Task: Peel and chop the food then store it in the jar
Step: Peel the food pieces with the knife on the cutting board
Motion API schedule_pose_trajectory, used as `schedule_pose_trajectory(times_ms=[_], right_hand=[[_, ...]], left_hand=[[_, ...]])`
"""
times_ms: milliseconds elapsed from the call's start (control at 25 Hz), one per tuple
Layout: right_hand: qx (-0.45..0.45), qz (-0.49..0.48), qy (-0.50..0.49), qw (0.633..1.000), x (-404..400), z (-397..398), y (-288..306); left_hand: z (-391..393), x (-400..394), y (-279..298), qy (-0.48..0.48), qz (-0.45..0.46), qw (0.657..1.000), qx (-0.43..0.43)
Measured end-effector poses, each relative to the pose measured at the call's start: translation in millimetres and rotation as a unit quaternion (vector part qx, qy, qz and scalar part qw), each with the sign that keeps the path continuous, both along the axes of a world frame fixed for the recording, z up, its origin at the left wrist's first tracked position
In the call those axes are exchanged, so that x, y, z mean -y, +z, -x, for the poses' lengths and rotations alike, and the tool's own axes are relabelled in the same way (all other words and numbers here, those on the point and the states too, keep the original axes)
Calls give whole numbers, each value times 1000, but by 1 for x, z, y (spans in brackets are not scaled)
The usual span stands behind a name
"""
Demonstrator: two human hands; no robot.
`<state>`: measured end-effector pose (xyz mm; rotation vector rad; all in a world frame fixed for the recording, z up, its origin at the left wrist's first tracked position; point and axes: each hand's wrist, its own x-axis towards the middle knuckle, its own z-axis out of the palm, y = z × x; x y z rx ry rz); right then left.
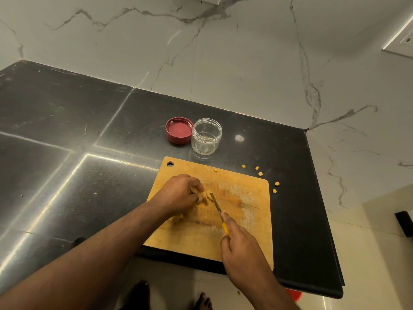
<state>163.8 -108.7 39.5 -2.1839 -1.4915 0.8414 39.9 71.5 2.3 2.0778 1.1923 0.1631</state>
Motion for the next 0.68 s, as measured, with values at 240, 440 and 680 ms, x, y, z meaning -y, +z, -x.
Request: schedule_pose_trajectory(times_ms=[240,440,680], right_hand=[[27,2,32,999,-7,4,1],[71,36,52,995,0,8,5],[59,2,32,998,9,2,14]], left_hand=[[0,1,0,-3,-4,1000,5],[0,1,0,1,-1,1000,6],[1,2,-1,0,8,1000,6]])
